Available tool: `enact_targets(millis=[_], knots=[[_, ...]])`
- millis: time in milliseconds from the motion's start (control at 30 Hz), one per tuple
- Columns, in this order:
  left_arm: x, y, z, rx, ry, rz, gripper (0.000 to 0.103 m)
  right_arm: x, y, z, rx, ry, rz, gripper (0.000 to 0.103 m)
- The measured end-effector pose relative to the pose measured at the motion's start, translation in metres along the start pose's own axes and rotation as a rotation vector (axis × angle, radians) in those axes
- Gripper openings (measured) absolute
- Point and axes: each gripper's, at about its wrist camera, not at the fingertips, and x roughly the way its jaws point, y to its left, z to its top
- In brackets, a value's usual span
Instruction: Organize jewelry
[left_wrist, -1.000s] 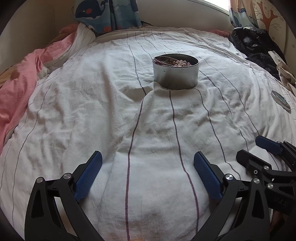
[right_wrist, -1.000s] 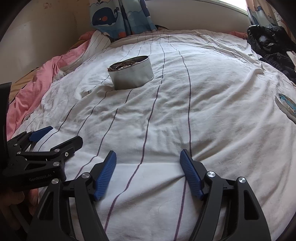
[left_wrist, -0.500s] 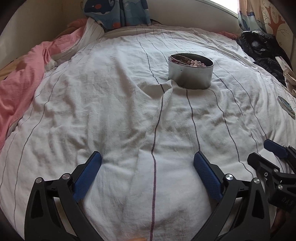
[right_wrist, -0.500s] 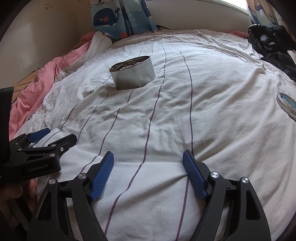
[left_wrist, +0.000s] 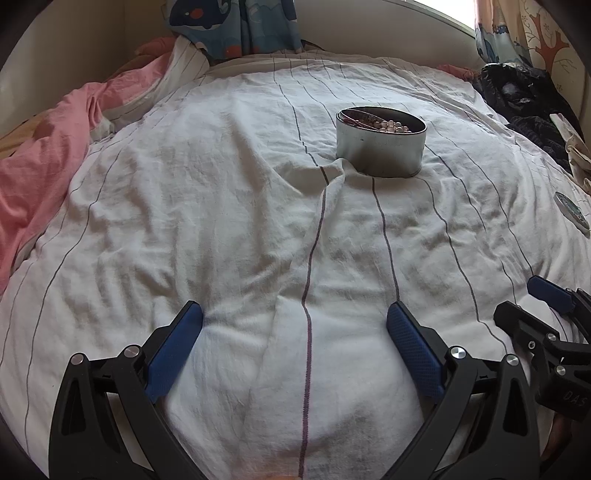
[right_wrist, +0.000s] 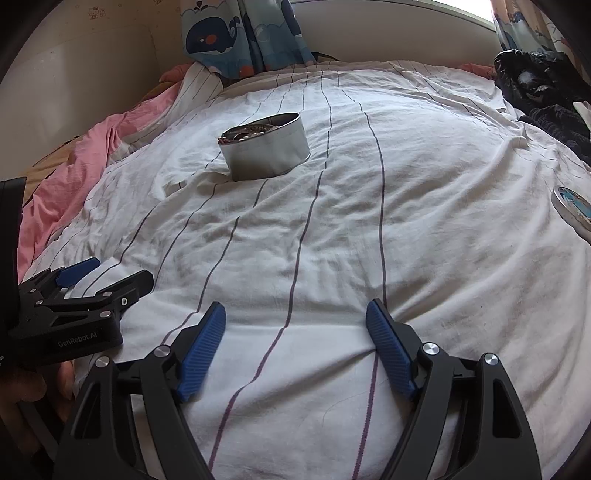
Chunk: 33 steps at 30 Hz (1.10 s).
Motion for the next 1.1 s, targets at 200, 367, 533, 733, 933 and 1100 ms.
enact_targets(millis=[200,367,533,733,933,1100], knots=[[-0.0015,0.0000,0.0002,0.003,-0.004,0.008,0.096,-0.0002,0.0003,-0.0003,0.000,0.000,-0.001,0.075],[-0.0034,-0.0004,-0.0004,0.003,-0.006,0.013,0.096,-0.0002,0.0004,-0.0005,0.000,0.000,-0.001,0.075],[-0.0036,-0.0003,-0.0006,0.003,-0.007,0.012,0.096,-0.0003,0.0004,-0.0006,0.000,-0.001,-0.001,0.076],[-0.0037,-0.0005,-0.0007,0.003,-0.007,0.012,0.096,-0.0003,0.0005,-0.0007,-0.001,-0.001,-0.002,0.076],[-0.0035,-0.0005,-0.0008,0.003,-0.007,0.012,0.096,-0.0002,0.0007,-0.0009,-0.001,-0.002,-0.002,0.076],[-0.0036,-0.0005,-0.0007,0.003,-0.006,0.012,0.096,-0.0002,0.0008,-0.0009,-0.001,-0.002,-0.002,0.076]])
